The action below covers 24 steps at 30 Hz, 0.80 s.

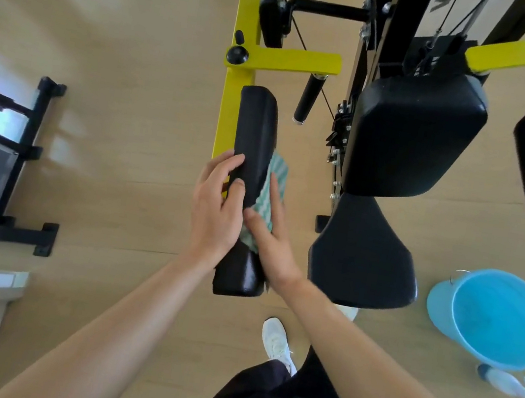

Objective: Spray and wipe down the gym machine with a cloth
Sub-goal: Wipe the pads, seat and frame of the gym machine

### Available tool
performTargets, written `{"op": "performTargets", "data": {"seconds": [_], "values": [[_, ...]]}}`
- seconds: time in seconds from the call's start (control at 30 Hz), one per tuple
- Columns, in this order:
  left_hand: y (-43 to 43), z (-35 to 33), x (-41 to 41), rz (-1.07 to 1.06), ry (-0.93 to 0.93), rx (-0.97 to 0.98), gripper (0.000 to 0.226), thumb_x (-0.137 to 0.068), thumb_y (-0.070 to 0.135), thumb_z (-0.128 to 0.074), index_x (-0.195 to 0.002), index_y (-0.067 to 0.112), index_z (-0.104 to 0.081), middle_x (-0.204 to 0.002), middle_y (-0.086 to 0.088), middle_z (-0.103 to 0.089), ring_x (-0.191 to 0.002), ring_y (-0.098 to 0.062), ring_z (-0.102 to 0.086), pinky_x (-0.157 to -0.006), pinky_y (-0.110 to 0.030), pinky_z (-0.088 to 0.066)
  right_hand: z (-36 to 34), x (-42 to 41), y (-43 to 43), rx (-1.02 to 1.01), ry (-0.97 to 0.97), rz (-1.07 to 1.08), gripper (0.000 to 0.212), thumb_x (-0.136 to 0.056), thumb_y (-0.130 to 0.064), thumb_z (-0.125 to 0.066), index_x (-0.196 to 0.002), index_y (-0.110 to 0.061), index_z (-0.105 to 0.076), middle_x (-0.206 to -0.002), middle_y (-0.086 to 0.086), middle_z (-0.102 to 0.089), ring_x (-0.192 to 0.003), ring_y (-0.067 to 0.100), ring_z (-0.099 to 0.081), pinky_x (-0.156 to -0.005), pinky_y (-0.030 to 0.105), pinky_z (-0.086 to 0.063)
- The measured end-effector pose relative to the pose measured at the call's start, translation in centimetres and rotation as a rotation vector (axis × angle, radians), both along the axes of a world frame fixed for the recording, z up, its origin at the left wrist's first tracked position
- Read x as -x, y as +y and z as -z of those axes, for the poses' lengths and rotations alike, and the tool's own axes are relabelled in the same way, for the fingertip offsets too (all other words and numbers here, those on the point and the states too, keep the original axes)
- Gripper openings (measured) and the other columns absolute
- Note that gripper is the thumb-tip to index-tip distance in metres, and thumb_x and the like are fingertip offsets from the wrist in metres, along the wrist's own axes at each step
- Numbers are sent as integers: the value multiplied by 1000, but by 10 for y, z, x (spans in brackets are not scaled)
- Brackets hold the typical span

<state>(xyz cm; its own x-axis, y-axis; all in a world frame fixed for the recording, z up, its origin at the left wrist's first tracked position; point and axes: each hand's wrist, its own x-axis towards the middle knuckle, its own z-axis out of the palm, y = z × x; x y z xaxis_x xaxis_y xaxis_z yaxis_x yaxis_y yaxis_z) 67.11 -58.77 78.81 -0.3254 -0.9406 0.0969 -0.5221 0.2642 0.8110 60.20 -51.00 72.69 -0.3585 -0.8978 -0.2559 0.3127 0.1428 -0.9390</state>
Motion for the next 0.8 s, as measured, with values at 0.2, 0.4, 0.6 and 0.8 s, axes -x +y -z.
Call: {"op": "performTargets", "data": {"seconds": [0.2,0.4,0.6,0.8], "values": [[3,-5,-12,39,5,-79,38,-97,7,-58,-133,16,-67,-148,5,-54,-135,-2,-49,-101,-7,-43,-12,-20,38,-40,104,29,75,-95,-43,-62,-159,-45,-24,-161,-7,-38,-151,12,-33,-124,48,-31],[33,-1,-58,257,138,-144,33,-95,16,-56,-125,24,-68,-151,-2,-50,-138,-24,-52,-107,-46,-50,-26,-38,61,133,542,17,54,-98,-15,-59,-150,-10,-47,-162,-1,-36,-157,23,-23,-126,45,-27],[57,2,-83,372,0,35,43,-89,32,-64,-131,21,-67,-149,4,-53,-131,-14,-49,-103,-52,-45,-41,-24,73,198,544,-20,80,-76,0,-87,-137,-9,-35,-138,-8,-46,-126,7,-55,-101,30,-53],[81,13,-79,65,-15,170,10,-92,20,-71,-93,11,-76,-111,6,-65,-103,-23,-60,-81,-51,-54,-47,6,76,206,533,-165,85,-71,1,-81,-141,5,-33,-138,10,-42,-133,8,-49,-108,26,-46]]}}
